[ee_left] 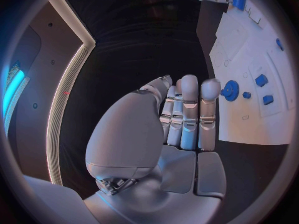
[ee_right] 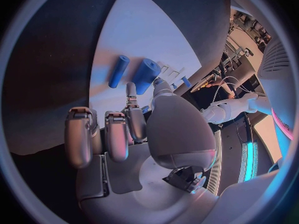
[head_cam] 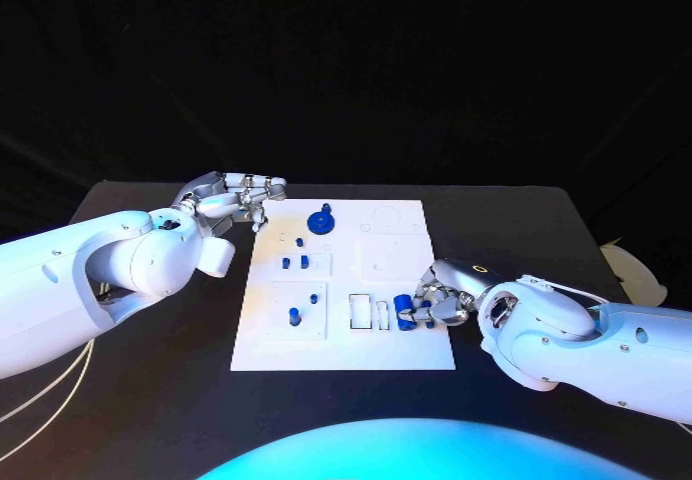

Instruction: Assemble the parts on the task board

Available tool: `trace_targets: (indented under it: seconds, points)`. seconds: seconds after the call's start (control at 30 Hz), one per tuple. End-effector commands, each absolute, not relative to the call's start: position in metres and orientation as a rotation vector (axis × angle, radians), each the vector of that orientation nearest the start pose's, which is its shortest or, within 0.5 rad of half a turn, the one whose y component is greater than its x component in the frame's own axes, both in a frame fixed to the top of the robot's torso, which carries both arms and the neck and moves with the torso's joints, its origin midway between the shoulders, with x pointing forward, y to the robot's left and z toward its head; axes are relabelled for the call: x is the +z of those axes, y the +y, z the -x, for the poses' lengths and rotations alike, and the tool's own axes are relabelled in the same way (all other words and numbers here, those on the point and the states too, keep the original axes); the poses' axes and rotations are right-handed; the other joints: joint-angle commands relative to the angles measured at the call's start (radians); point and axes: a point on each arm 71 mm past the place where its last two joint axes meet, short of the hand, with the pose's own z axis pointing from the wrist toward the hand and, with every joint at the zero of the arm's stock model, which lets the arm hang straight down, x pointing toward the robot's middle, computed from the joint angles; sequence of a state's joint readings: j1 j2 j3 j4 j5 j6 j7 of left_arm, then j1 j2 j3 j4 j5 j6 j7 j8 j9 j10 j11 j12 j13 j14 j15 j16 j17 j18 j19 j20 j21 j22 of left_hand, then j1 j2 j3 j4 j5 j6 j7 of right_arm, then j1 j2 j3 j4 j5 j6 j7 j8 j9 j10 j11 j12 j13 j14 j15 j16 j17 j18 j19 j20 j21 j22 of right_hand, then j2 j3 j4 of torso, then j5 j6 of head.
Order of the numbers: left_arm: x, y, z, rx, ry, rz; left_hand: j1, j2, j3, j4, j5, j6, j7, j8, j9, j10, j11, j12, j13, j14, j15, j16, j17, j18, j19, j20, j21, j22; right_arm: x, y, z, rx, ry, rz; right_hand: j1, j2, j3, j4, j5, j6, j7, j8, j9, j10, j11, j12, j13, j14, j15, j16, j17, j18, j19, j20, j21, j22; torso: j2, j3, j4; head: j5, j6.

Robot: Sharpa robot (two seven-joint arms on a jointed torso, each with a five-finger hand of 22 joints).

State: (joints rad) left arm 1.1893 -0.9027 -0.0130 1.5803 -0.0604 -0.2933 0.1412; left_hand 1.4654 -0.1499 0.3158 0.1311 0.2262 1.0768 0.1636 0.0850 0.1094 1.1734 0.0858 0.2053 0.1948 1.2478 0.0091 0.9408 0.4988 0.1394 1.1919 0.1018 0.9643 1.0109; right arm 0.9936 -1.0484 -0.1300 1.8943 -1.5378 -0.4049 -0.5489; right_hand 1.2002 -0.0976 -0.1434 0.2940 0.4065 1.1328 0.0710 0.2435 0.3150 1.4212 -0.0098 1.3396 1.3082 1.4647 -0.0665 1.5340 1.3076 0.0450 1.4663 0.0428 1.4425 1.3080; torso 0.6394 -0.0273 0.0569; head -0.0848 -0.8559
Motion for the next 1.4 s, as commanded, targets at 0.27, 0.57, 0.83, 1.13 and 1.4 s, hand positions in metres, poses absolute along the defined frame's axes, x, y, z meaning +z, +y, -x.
trace_targets:
  seconds: [0.27, 0.57, 0.83, 1.13, 1.4]
  points:
    - [-0.184, 0.218, -0.477, -1.435, 1.641, 1.190, -0.003, 0.003, -0.006, -0.001, 0.001, -0.007, 0.002, -0.001, -0.001, -0.007, 0.003, 0.006, 0.001, -0.007, 0.002, -0.003, -0.002, 0.006, 0.003, 0.000, -0.006, -0.001, -0.278, -0.209, -0.359, 0.397, 1.978, -0.065, -0.006, 0.005, -0.005, -0.001, 0.004, -0.001, -0.009, 0.006, 0.002, 0.004, -0.001, 0.001, 0.000, 0.089, -0.005, 0.005, 0.182, -0.019, 0.056, -0.001, 0.002, 0.228, -0.001, -0.0001, -0.0005, 0.004, -0.005]
    - [-0.184, 0.219, -0.476, -1.436, 1.648, 1.192, -0.003, 0.004, -0.006, -0.001, 0.001, -0.007, 0.002, 0.000, -0.001, -0.007, 0.003, 0.007, 0.001, -0.007, 0.002, -0.003, -0.002, 0.006, 0.002, 0.000, -0.007, -0.001, -0.282, -0.204, -0.361, 0.392, 1.986, -0.048, -0.001, 0.007, -0.004, -0.003, 0.005, -0.003, -0.009, 0.007, 0.004, 0.004, -0.001, 0.001, 0.001, 0.089, -0.005, 0.005, 0.182, -0.018, 0.056, -0.002, 0.000, 0.227, -0.002, -0.0002, -0.0001, 0.002, -0.006]
    - [-0.184, 0.219, -0.476, -1.436, 1.649, 1.192, -0.003, 0.004, -0.006, -0.001, 0.001, -0.007, 0.002, 0.000, -0.001, -0.007, 0.003, 0.007, 0.001, -0.007, 0.002, -0.003, -0.002, 0.006, 0.002, 0.000, -0.007, -0.001, -0.279, -0.204, -0.362, 0.401, 1.954, -0.065, 0.030, 0.019, 0.000, -0.005, 0.029, -0.006, -0.011, 0.015, 0.016, 0.008, -0.003, 0.006, 0.012, 0.090, -0.007, 0.007, 0.188, -0.019, 0.058, -0.004, 0.005, 0.229, -0.001, 0.0004, -0.0005, 0.002, -0.005]
    - [-0.184, 0.219, -0.476, -1.434, 1.649, 1.193, -0.003, 0.004, -0.006, -0.001, 0.001, -0.007, 0.002, 0.000, -0.001, -0.007, 0.003, 0.007, 0.001, -0.007, 0.002, -0.003, -0.002, 0.006, 0.002, 0.000, -0.007, -0.001, -0.263, -0.200, -0.354, 0.470, 1.885, -0.140, 0.055, 0.038, 0.000, -0.004, 0.096, 0.005, -0.021, 0.033, 0.035, 0.025, -0.011, 0.023, 0.037, 0.094, -0.013, 0.013, 0.202, -0.024, 0.067, -0.009, 0.028, 0.235, -0.002, 0.0006, -0.0009, 0.002, -0.001]
    - [-0.184, 0.218, -0.477, -1.438, 1.650, 1.191, -0.003, 0.004, -0.006, -0.001, 0.001, -0.007, 0.002, 0.000, -0.001, -0.007, 0.003, 0.007, 0.001, -0.007, 0.002, -0.003, -0.002, 0.006, 0.002, 0.000, -0.007, -0.001, -0.242, -0.190, -0.354, 0.535, 1.834, -0.173, 0.056, 0.046, -0.002, -0.003, 0.116, 0.007, -0.024, 0.038, 0.041, 0.028, -0.014, 0.025, 0.041, 0.095, -0.016, 0.016, 0.208, -0.026, 0.070, -0.011, 0.036, 0.238, -0.003, -0.0002, 0.0009, -0.005, 0.003]
